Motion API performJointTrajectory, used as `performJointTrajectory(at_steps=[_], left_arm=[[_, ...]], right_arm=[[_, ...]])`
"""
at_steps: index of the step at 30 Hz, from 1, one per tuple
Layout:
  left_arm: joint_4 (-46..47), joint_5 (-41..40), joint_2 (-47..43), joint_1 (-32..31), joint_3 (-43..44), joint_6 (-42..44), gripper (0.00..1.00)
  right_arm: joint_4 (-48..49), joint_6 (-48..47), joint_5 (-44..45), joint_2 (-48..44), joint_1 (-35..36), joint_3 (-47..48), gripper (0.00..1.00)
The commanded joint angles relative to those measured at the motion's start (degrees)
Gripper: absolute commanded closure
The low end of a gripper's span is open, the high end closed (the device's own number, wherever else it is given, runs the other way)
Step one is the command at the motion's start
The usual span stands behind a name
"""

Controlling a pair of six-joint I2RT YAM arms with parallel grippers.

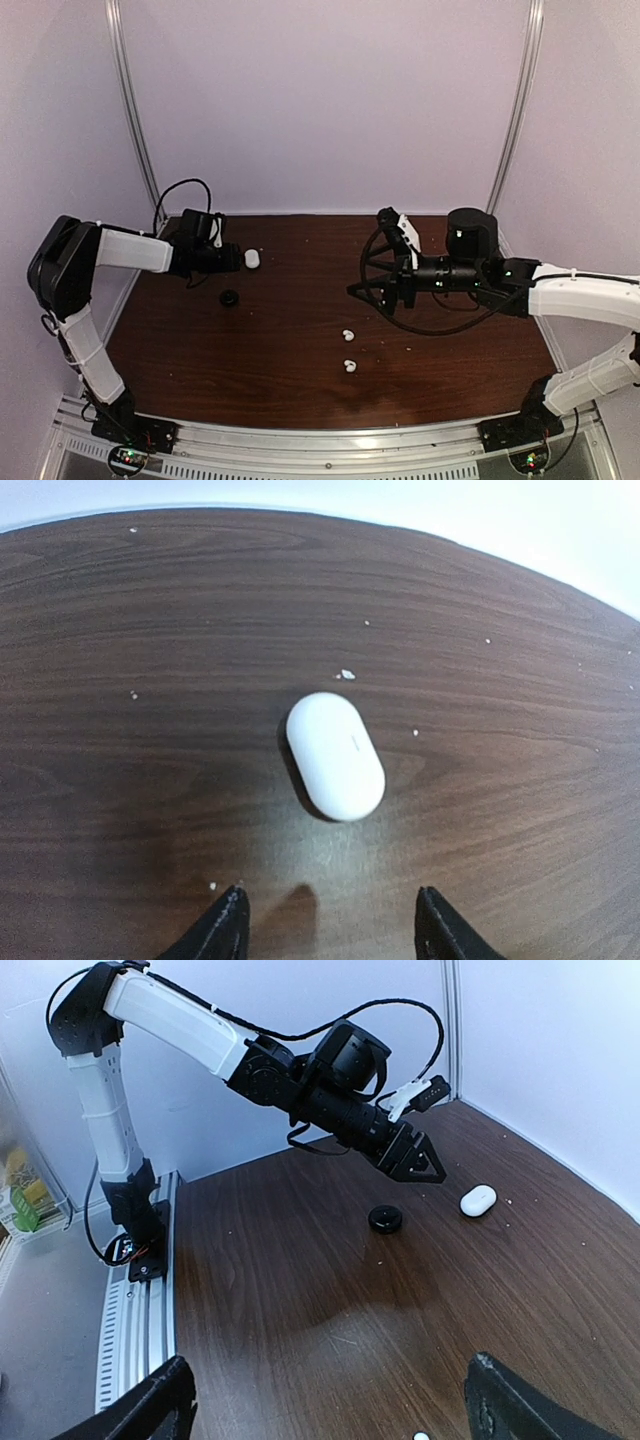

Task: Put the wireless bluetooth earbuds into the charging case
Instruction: Pick up the charging case from the center of the board.

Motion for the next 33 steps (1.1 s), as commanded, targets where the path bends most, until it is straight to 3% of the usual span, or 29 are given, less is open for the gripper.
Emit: performJointTrajectory(at_steps=[1,12,19,33], left_arm=[[0.7,0.7,7.0,-0.5,7.8,2.0,0.42],[-5.0,-5.0,19.6,-3.2,20.6,2.3,0.42],[-9.8,-11.5,22.7,-5.3,23.5,2.9,0.44],[-12.4,-13.7,27.9,-4.6,28.5,2.0,0.50]], right_arm=[[2.8,2.6,-1.4,-1.4,-1.1,-1.2,0.05],[2.7,2.3,-1.6,-1.9,-2.1,-2.0,0.04],[2.7,2.2,-1.1,-2.6,-2.5,-2.3,0.04],[2.8,2.4,-0.9,-3.3,-2.5,-2.7,0.02]])
